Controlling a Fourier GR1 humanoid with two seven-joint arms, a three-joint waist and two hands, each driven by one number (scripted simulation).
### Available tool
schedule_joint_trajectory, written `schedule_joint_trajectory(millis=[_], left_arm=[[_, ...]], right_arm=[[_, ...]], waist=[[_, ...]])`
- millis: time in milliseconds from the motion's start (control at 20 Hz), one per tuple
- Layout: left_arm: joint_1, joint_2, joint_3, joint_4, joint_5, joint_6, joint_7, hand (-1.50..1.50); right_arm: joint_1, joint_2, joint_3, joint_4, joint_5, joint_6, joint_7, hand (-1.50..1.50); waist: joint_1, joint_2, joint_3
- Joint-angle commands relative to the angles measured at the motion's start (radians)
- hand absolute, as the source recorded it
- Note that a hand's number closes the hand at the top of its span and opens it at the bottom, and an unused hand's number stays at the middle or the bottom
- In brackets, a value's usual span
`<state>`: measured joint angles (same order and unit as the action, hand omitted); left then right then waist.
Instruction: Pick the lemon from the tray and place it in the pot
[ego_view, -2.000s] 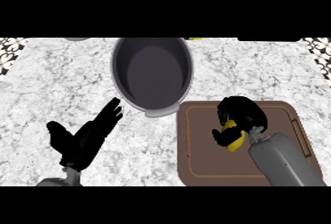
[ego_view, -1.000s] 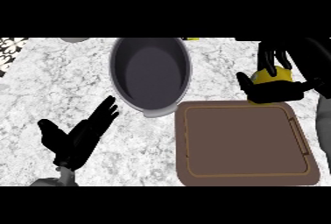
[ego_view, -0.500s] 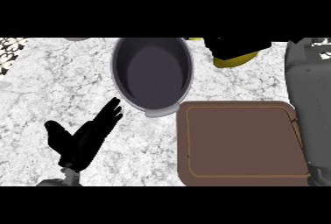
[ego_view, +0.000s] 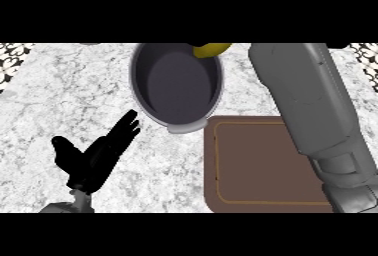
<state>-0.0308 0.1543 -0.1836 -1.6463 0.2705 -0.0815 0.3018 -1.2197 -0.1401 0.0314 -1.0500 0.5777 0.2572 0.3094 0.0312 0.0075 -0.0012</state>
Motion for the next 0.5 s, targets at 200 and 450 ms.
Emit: schedule_joint_trajectory(millis=[200, 450], left_arm=[[-0.017, -0.022, -0.015, 0.005, -0.023, 0.008, 0.013, 0.0], [-0.063, -0.035, -0.017, -0.019, -0.02, 0.016, 0.042, 0.0]], right_arm=[[-0.129, 0.133, 0.016, 0.368, 0.089, -0.197, -0.16, 1.5], [-0.187, 0.139, -0.005, 0.548, 0.048, -0.318, -0.249, 1.5]], waist=[[0.01, 0.006, 0.0], [0.037, 0.014, 0.0]])
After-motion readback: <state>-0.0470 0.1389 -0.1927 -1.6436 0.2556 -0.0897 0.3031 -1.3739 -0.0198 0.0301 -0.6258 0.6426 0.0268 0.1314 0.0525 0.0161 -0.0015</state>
